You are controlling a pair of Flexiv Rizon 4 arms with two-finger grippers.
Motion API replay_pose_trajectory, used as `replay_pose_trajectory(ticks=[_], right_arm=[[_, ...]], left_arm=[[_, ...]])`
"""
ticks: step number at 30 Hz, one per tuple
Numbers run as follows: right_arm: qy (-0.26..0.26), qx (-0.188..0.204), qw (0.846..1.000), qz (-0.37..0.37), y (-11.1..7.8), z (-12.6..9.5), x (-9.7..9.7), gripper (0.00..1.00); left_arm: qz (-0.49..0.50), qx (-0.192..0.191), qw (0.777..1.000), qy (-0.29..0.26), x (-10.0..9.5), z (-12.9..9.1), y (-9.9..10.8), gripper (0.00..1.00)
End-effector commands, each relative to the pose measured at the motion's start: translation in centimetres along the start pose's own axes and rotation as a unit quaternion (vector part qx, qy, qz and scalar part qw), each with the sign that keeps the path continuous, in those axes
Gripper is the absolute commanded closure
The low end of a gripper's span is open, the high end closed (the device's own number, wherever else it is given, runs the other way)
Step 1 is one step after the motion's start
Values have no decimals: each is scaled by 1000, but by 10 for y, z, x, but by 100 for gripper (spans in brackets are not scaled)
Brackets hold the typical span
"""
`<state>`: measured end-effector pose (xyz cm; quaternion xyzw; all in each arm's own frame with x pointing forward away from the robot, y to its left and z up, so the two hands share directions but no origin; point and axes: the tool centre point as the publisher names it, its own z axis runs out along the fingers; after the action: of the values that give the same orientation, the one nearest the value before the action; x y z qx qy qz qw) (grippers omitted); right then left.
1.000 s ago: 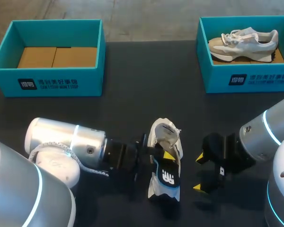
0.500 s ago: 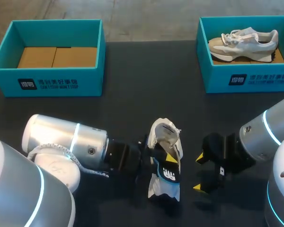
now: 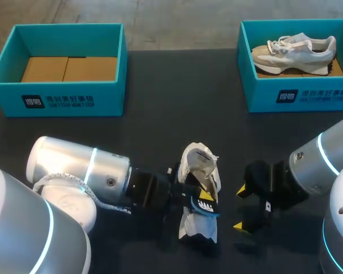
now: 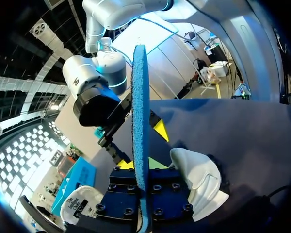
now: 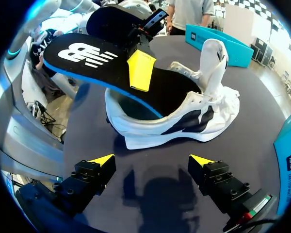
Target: Take the shoe out of the shoebox, open the shoe tongue, remove and reinsert the insole, then place the shoe into the shoebox
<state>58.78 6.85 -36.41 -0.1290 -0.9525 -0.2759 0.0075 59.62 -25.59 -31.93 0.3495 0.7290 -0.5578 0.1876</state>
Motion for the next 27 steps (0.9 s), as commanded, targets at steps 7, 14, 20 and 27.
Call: replay_pose_trajectory(ticks=[7, 14, 20, 27], right_arm=[[-1, 0, 1000, 0, 0, -1, 2, 0], [-1, 0, 1000, 0, 0, -1, 2, 0], [-1, 0, 1000, 0, 0, -1, 2, 0], [-1, 0, 1000, 0, 0, -1, 2, 0]], left_arm=[[13, 15, 1000, -17, 4, 0, 17, 100], [19, 10, 1000, -23, 3, 3, 24, 100], [16, -8, 1000, -21, 2, 5, 34, 100], [11, -11, 1000, -23, 1, 5, 37, 100]])
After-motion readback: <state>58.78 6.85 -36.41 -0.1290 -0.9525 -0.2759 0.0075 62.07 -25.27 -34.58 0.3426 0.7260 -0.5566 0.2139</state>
